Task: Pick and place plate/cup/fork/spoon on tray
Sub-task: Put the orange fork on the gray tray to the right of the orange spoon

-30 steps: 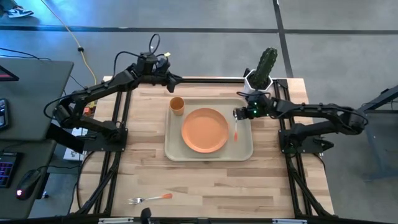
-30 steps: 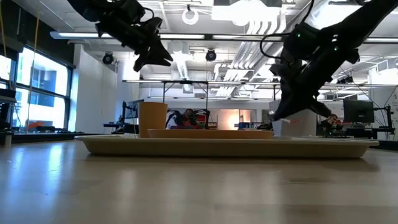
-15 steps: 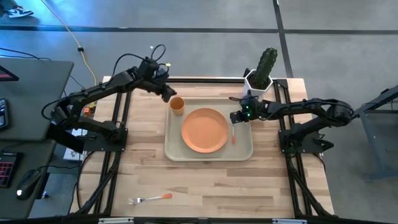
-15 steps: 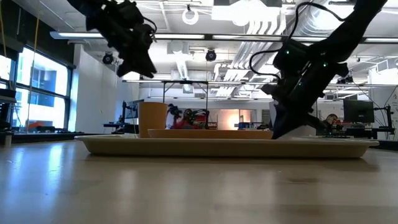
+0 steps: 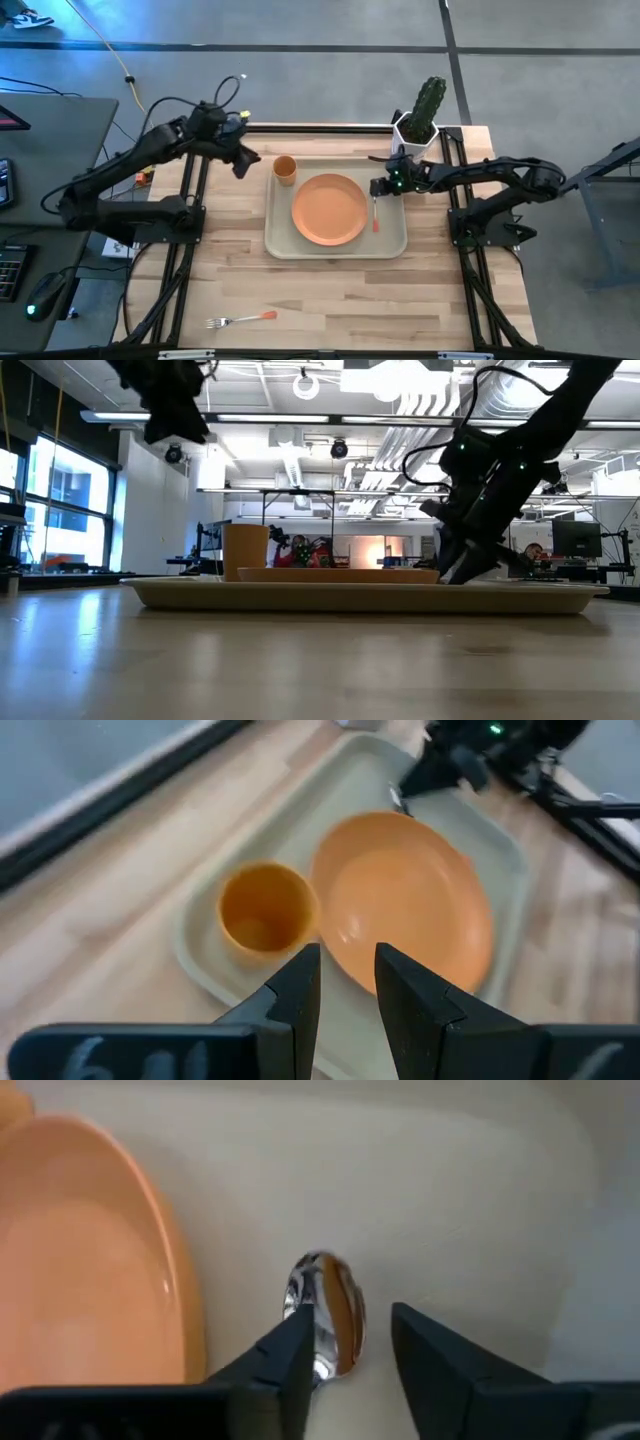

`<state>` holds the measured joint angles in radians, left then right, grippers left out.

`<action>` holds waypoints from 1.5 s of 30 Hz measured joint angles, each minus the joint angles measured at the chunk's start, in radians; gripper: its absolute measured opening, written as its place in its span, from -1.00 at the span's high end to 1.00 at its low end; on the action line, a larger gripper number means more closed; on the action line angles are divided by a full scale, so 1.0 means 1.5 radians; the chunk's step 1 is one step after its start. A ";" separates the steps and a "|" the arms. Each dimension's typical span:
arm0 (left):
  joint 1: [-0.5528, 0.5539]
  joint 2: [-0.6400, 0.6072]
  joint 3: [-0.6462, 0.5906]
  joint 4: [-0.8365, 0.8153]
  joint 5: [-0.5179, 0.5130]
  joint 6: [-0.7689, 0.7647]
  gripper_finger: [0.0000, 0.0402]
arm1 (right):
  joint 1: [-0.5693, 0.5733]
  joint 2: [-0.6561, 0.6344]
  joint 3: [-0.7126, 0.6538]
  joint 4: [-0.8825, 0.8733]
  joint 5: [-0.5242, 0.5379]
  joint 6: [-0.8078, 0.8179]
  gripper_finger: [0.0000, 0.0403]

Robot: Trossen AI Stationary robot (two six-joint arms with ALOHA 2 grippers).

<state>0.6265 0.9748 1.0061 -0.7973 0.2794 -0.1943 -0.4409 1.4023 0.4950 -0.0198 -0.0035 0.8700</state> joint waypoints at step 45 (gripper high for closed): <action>-1.092 0.464 -0.145 0.368 -0.214 -0.693 0.56 | 0.239 -0.263 0.001 -0.102 0.181 -0.086 0.20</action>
<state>-1.0111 1.6704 0.7885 -0.2458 -0.0420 -1.2332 -0.0822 1.0077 0.4965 -0.1723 0.2687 0.7406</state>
